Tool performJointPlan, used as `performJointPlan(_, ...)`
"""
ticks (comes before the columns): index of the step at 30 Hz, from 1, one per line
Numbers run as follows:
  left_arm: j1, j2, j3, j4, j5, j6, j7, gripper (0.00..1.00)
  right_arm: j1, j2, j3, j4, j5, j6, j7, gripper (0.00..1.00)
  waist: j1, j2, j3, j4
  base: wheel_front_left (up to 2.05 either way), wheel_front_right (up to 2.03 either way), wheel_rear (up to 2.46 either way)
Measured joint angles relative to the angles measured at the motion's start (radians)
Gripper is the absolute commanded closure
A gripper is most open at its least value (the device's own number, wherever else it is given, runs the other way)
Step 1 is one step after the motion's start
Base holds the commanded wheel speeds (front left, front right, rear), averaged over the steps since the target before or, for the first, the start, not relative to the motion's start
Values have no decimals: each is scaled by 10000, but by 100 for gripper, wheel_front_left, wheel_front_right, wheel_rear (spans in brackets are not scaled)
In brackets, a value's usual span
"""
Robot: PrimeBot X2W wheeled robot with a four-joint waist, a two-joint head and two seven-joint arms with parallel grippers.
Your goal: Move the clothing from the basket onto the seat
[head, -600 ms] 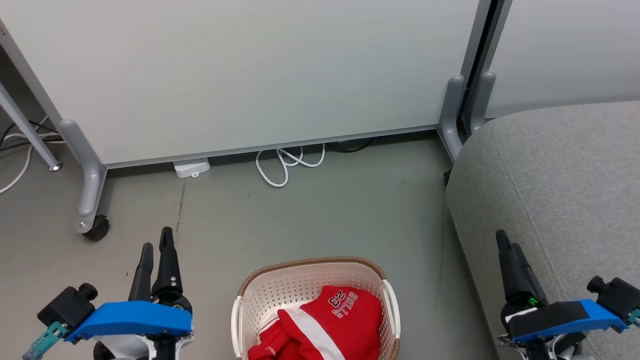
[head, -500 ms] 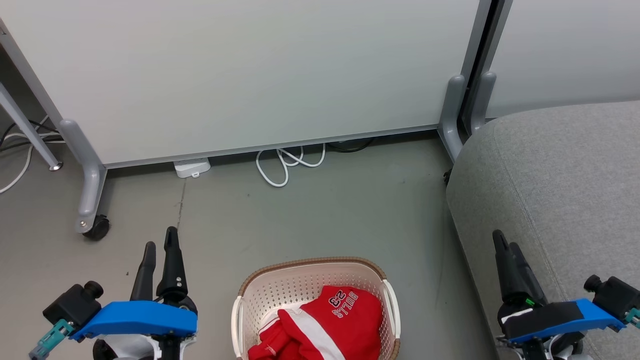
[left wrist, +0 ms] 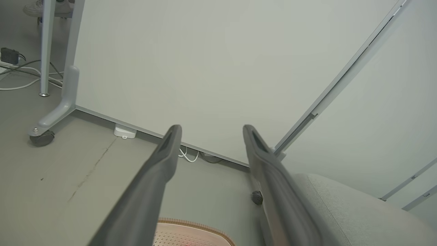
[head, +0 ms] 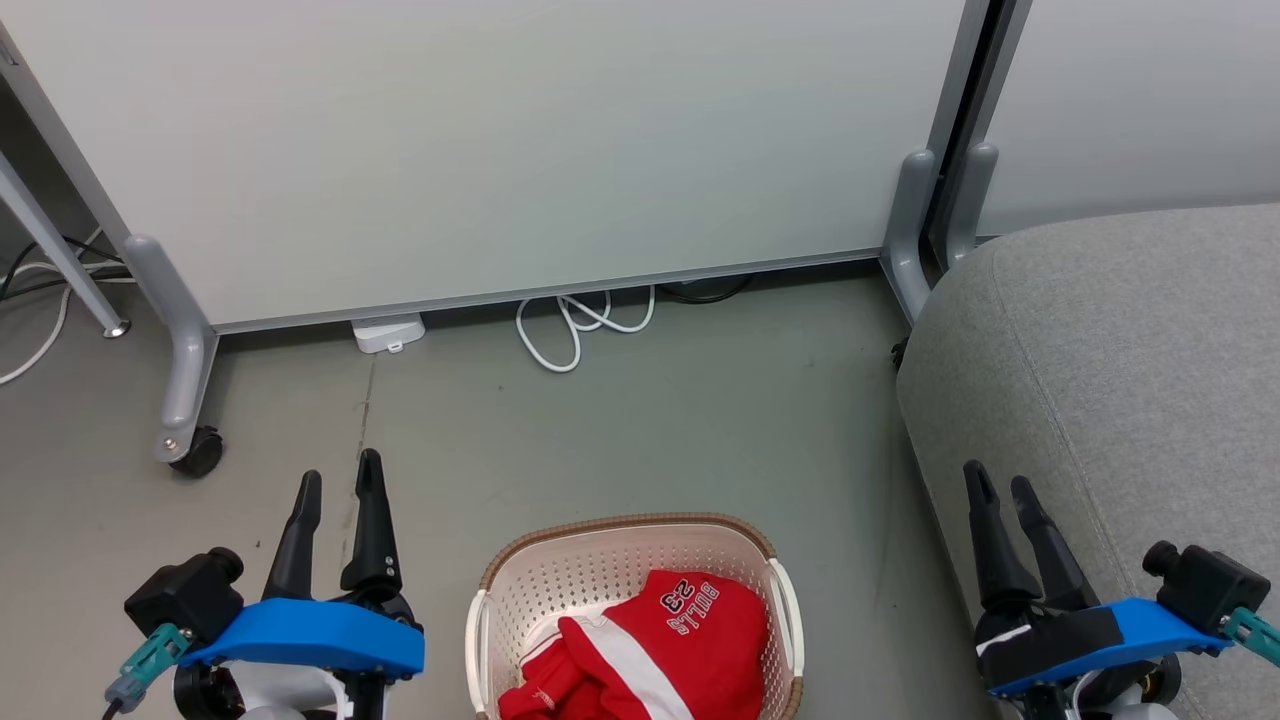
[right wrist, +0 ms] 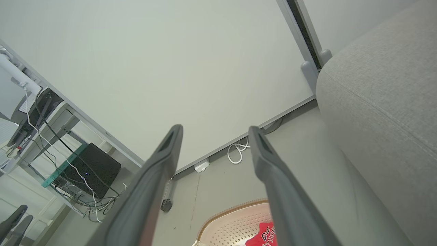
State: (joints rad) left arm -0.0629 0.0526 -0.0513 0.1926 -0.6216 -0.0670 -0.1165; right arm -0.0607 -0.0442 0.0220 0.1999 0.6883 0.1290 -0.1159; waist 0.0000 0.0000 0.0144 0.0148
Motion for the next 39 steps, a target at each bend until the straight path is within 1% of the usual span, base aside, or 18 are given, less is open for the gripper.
performJointPlan(2,-7,29,-88,2,360,59,-86,0,-17,-2,44,0,-384,0,-88,0,0,0,6,11,0,0,0)
performJointPlan(13,-18,107,-336,-42,1455,176,-347,0,-40,-8,173,-15,-1524,2,-351,0,0,0,18,30,0,0,0)
performJointPlan(39,-75,178,-803,-188,3843,236,-934,0,-82,-21,460,-107,-3921,4,-951,0,0,0,61,100,0,0,0)
